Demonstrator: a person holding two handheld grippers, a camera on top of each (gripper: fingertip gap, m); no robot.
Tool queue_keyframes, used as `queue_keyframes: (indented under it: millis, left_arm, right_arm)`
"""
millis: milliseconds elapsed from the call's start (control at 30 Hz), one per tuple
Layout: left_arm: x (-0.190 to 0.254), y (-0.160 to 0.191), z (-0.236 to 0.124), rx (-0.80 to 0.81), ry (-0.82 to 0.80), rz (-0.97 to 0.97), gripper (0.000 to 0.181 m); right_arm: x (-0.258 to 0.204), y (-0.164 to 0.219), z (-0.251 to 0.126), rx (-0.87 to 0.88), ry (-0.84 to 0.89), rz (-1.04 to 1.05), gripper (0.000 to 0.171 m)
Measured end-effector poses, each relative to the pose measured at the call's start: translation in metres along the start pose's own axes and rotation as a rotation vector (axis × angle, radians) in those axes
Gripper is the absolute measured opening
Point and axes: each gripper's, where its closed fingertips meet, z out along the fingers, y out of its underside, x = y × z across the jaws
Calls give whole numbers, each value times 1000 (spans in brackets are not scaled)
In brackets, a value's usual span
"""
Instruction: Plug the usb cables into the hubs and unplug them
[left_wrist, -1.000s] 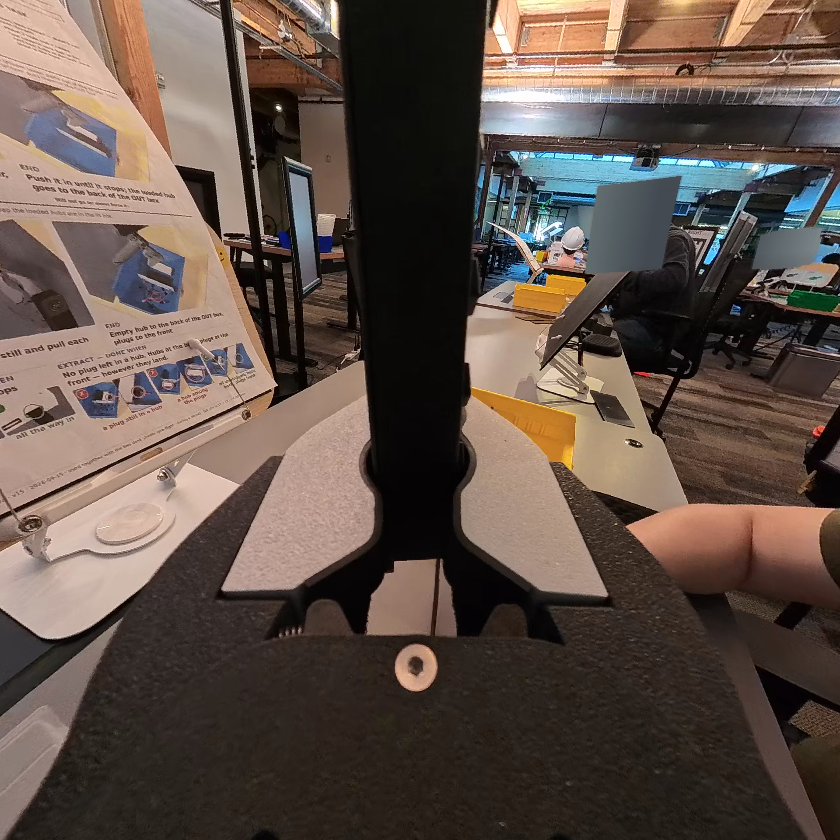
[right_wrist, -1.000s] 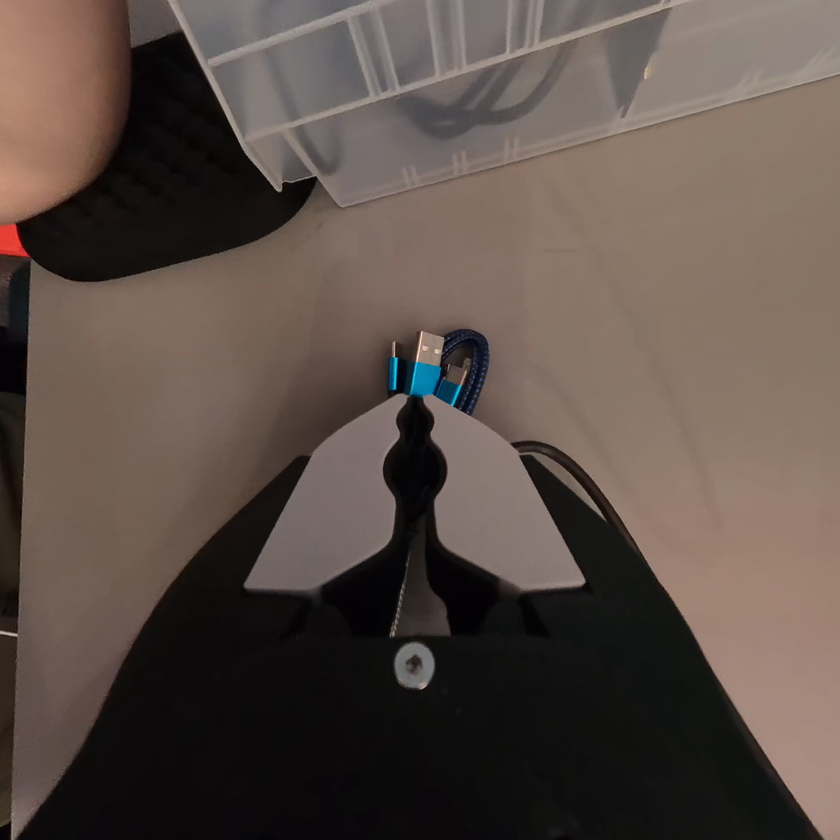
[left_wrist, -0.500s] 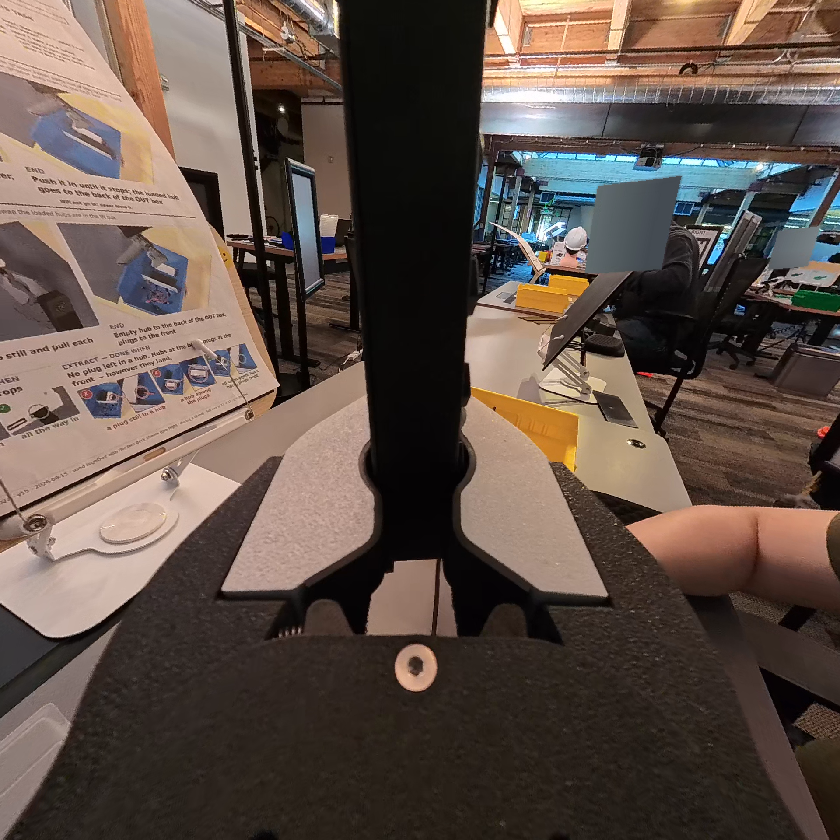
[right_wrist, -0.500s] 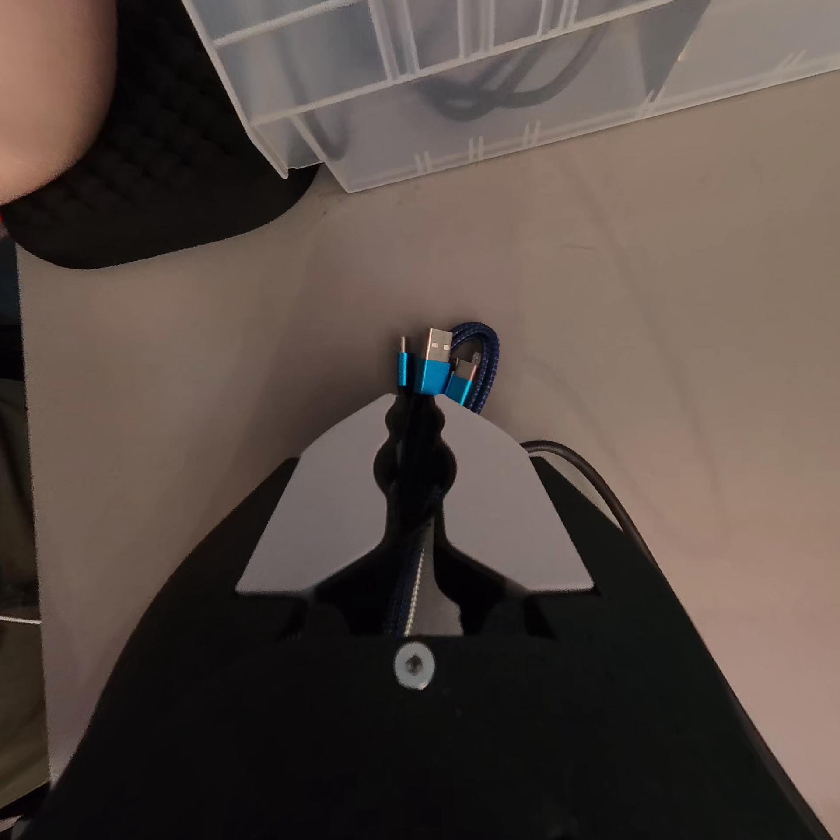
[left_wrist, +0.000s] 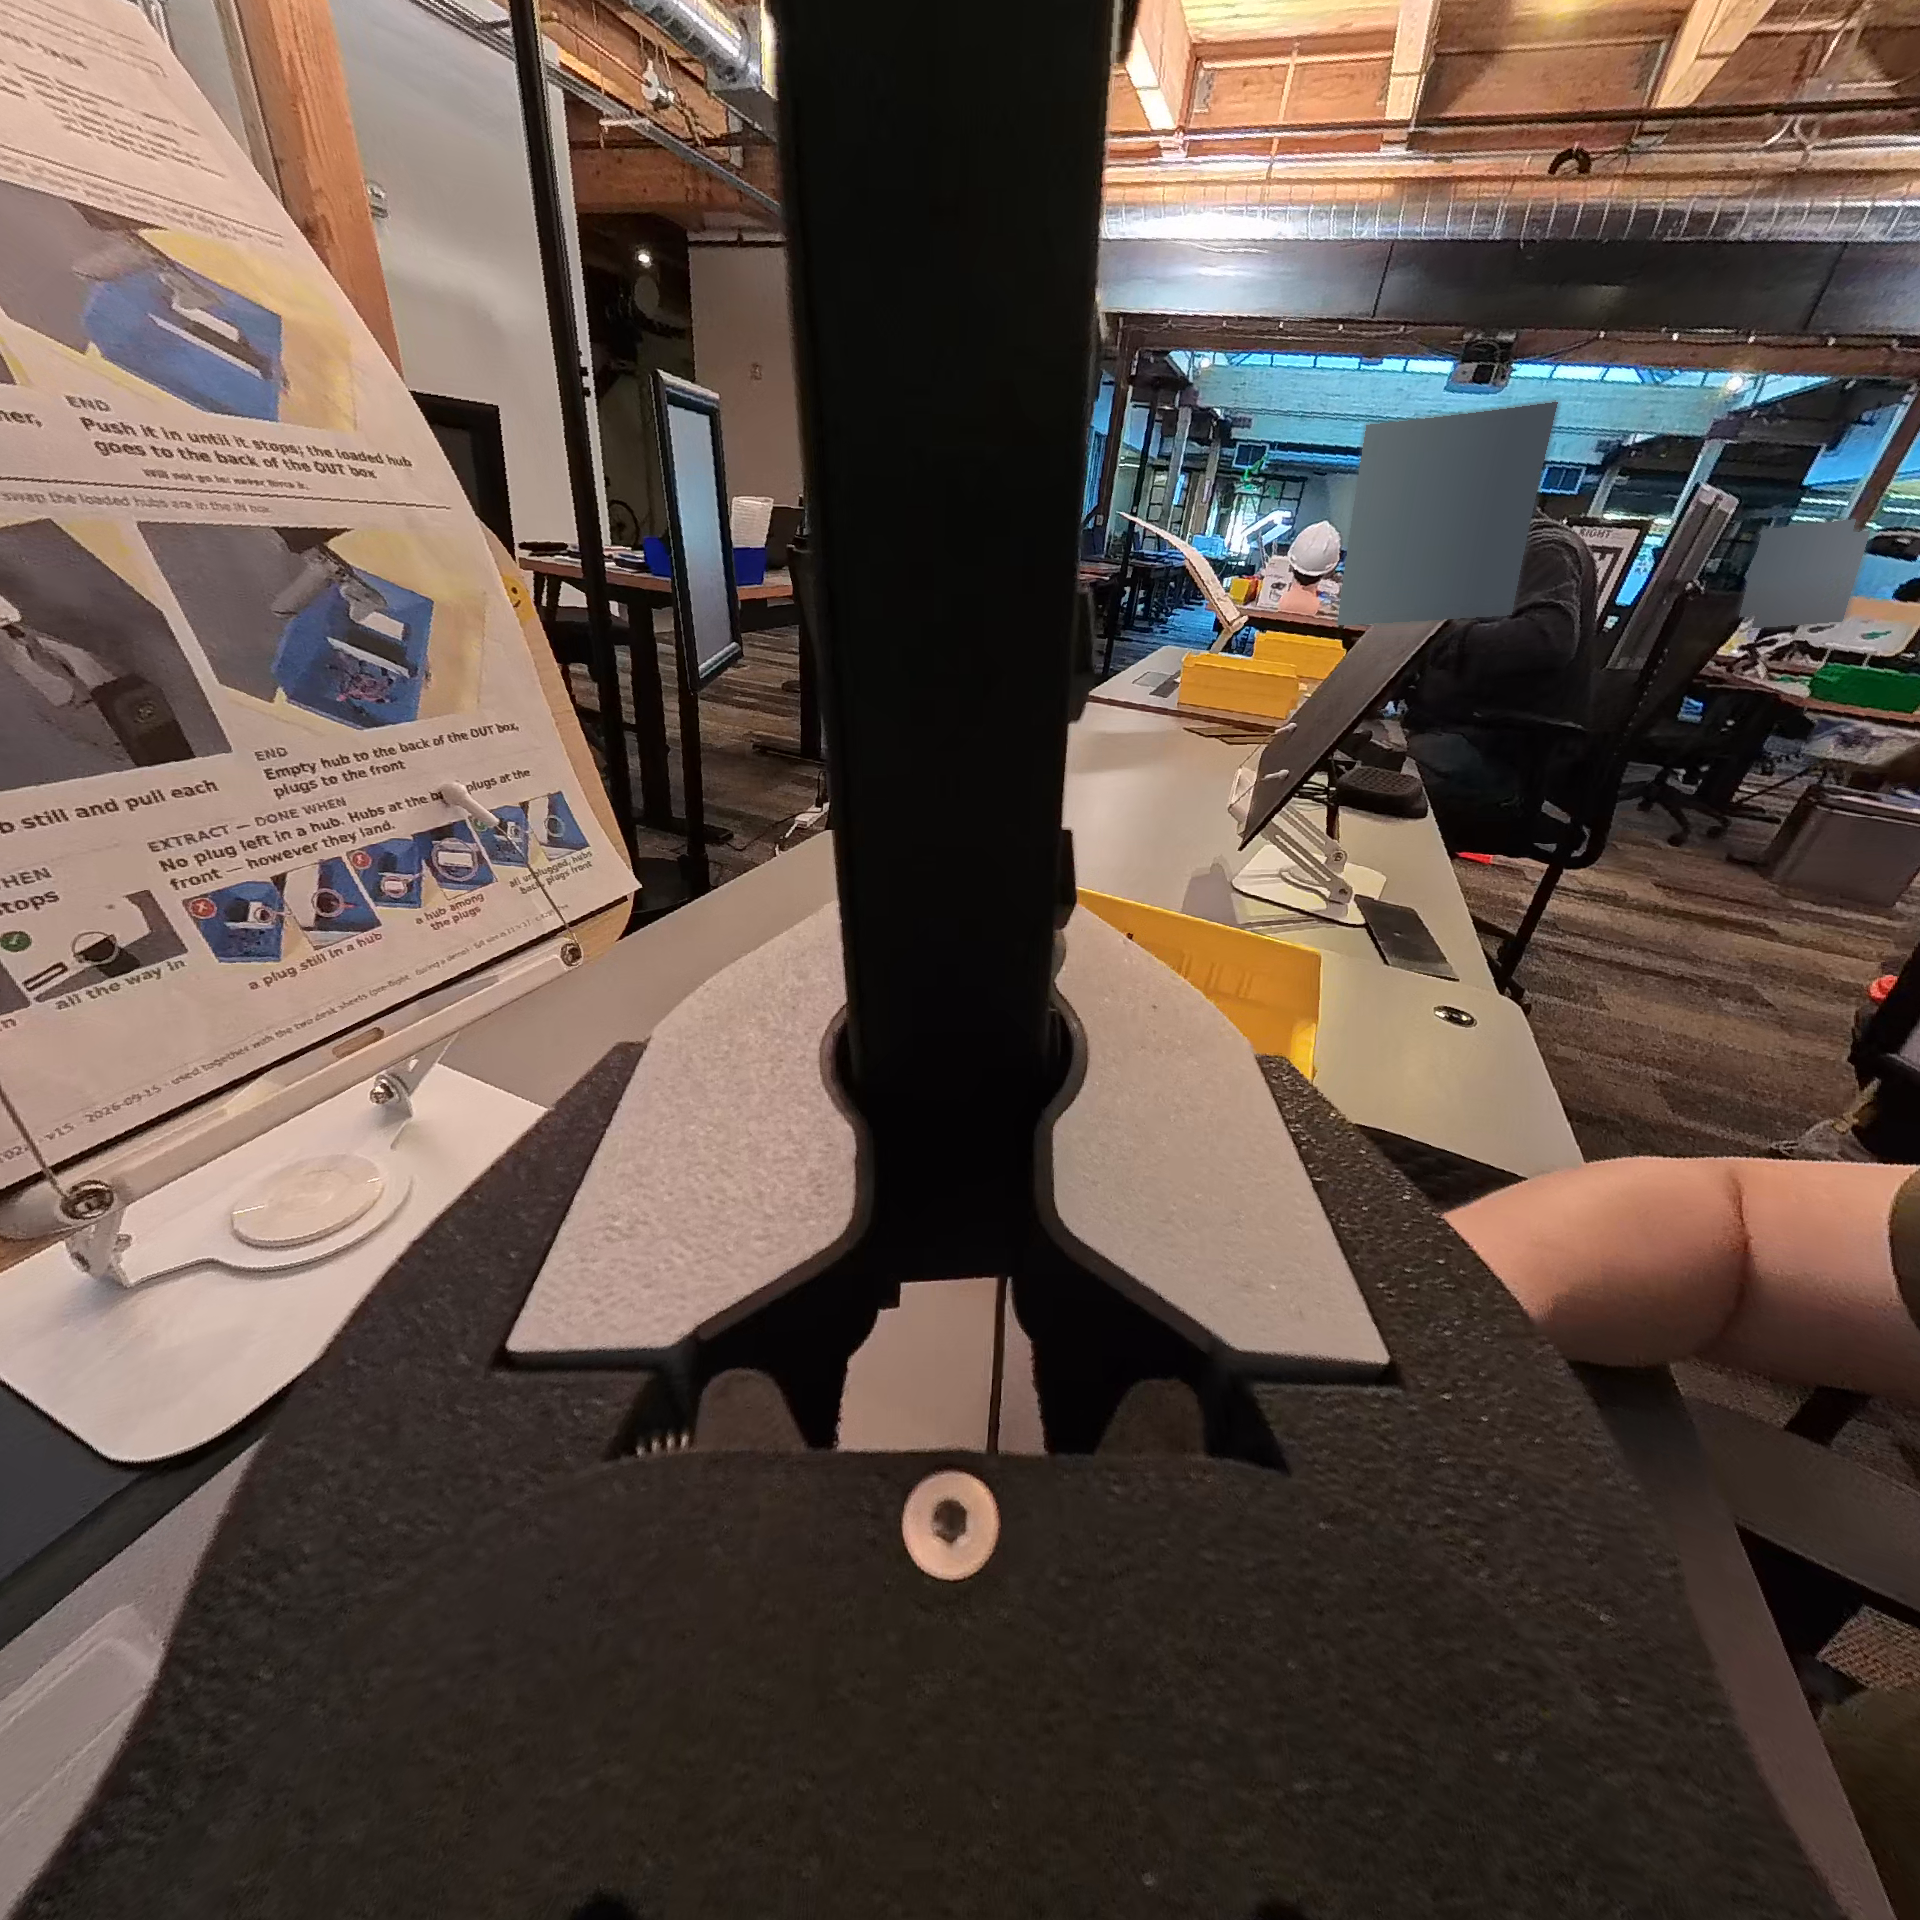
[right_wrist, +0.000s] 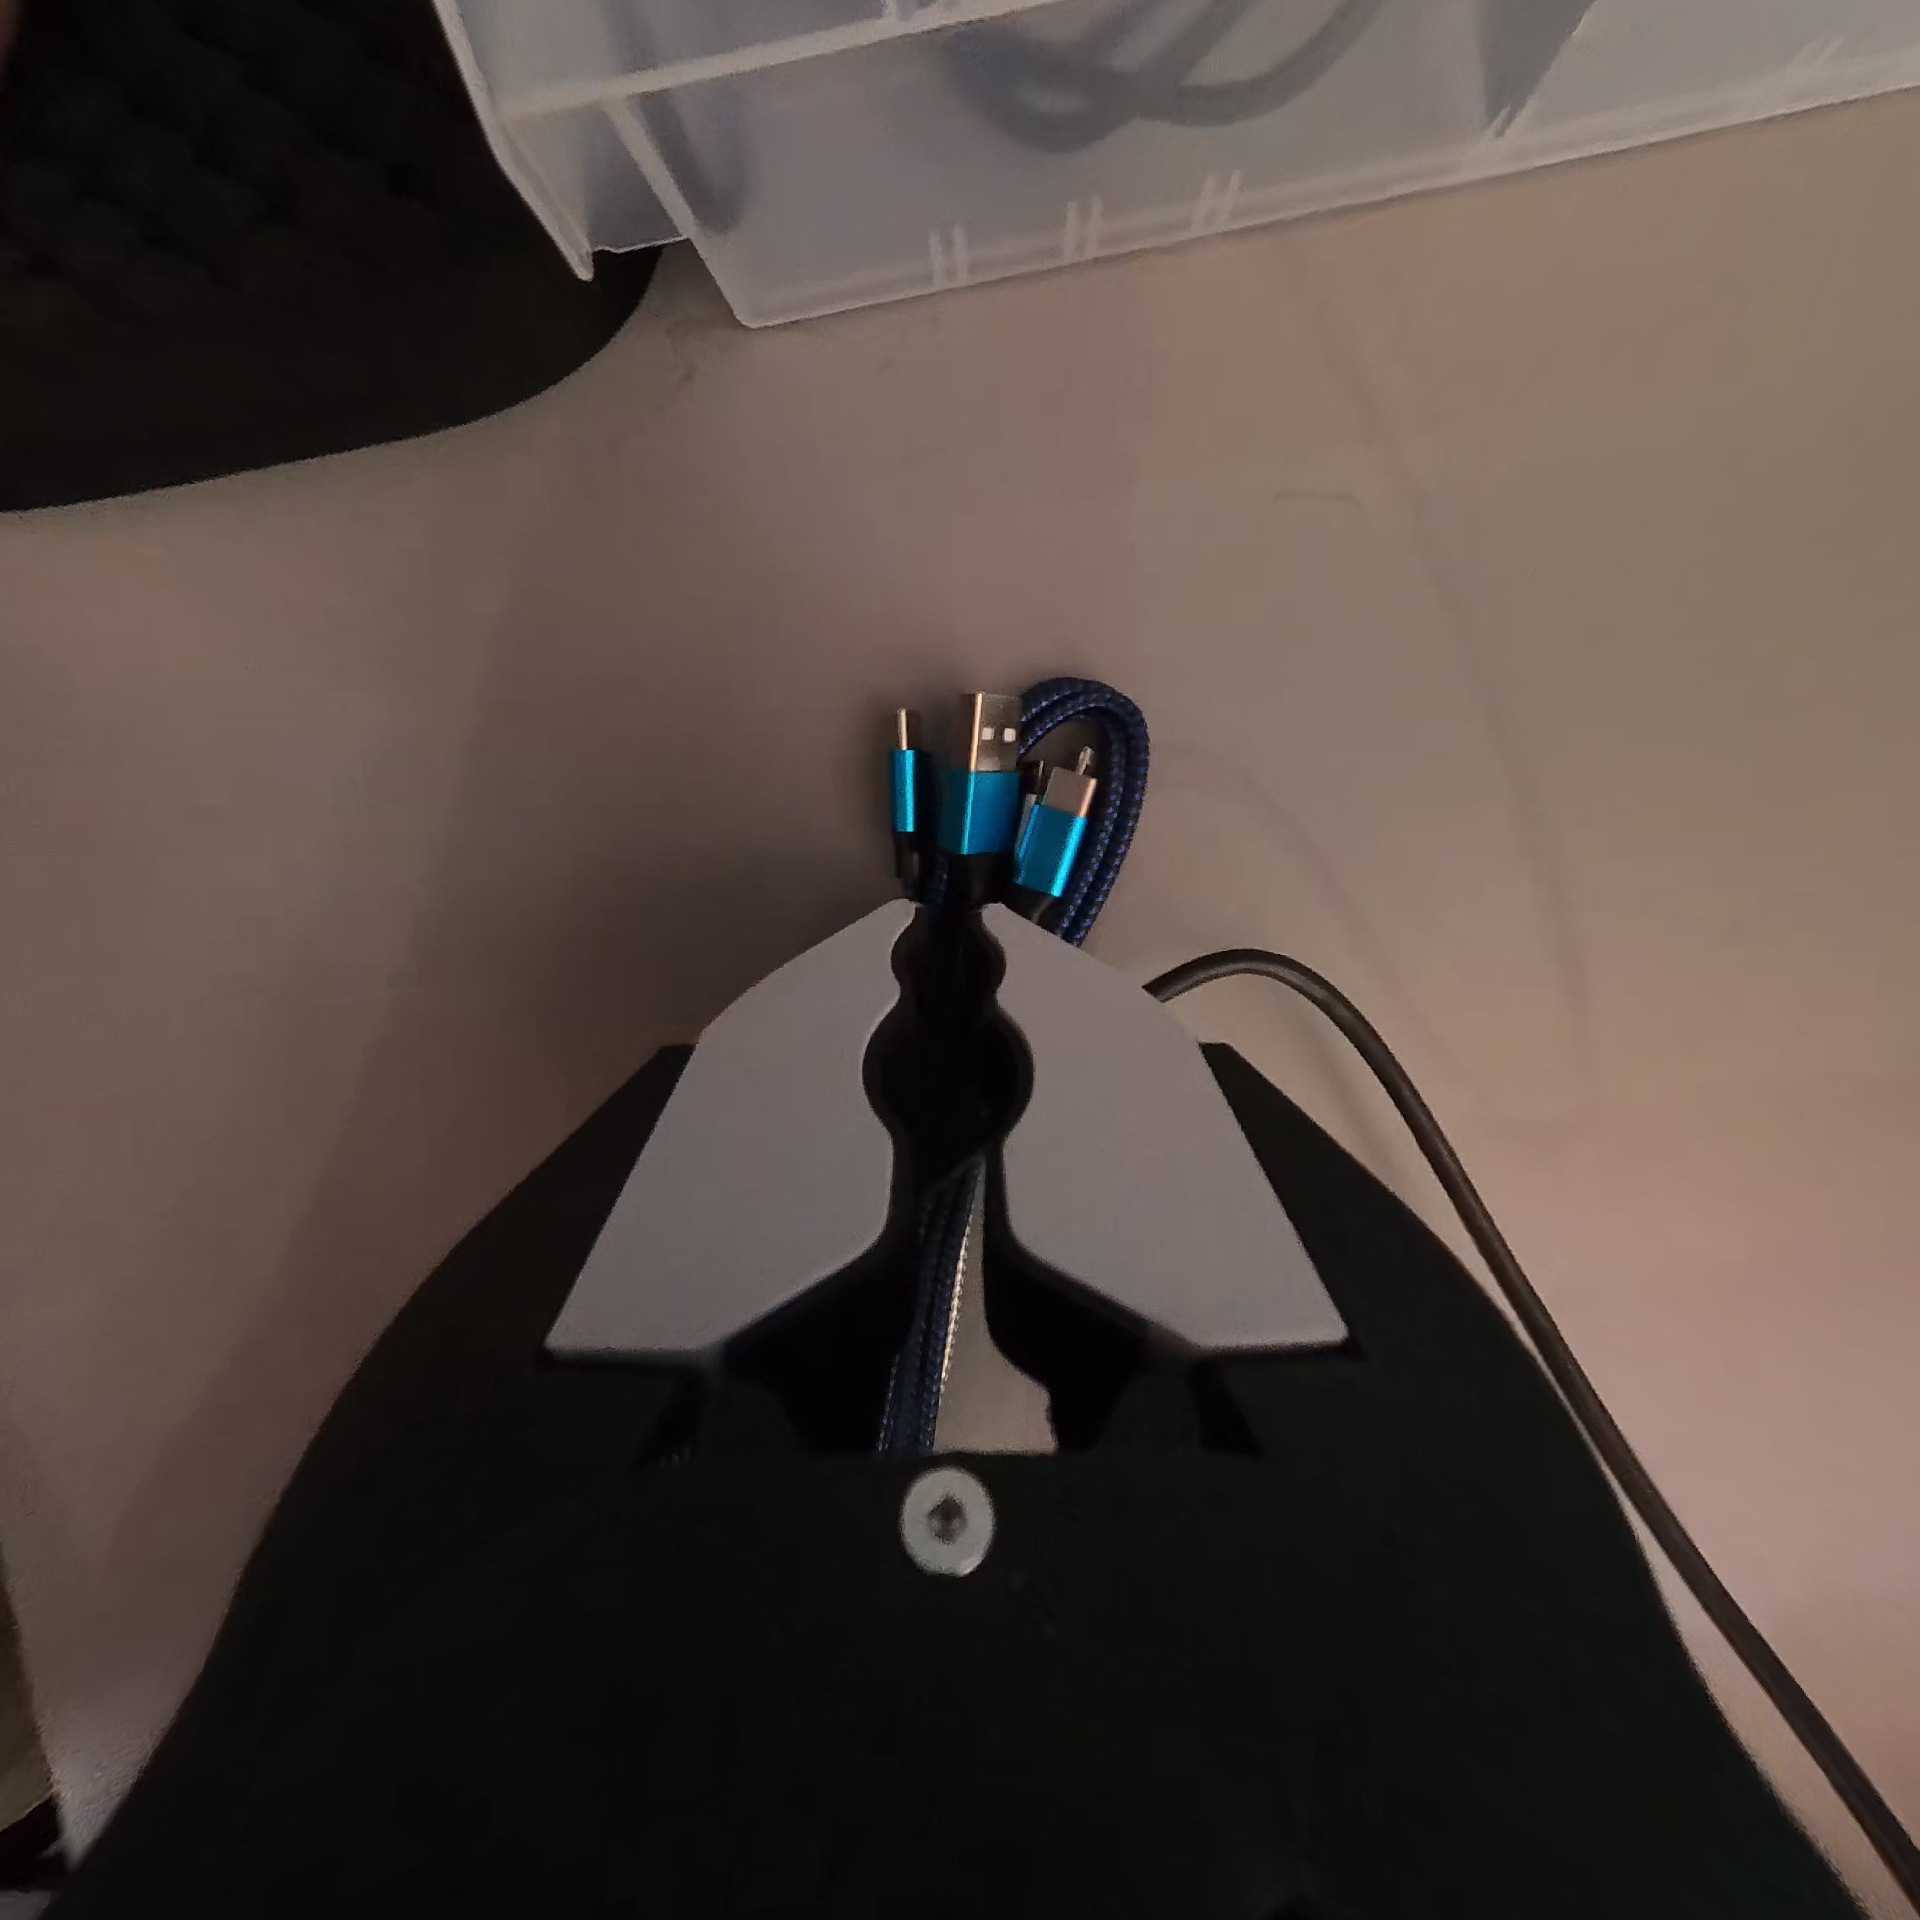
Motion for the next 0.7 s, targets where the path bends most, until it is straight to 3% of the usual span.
queue_keyframes:
  millis: [167,233,700]
  left_arm:
    - [0,0,0,-1,2,-1,25]
    - [0,0,0,2,1,0,25]
    - [1,0,1,1,6,-1,25]
  right_arm:
    - [1,-1,1,-11,74,-35,11]
    - [-2,-2,2,-11,57,-2,25]
    - [8,-6,8,97,23,125,12]
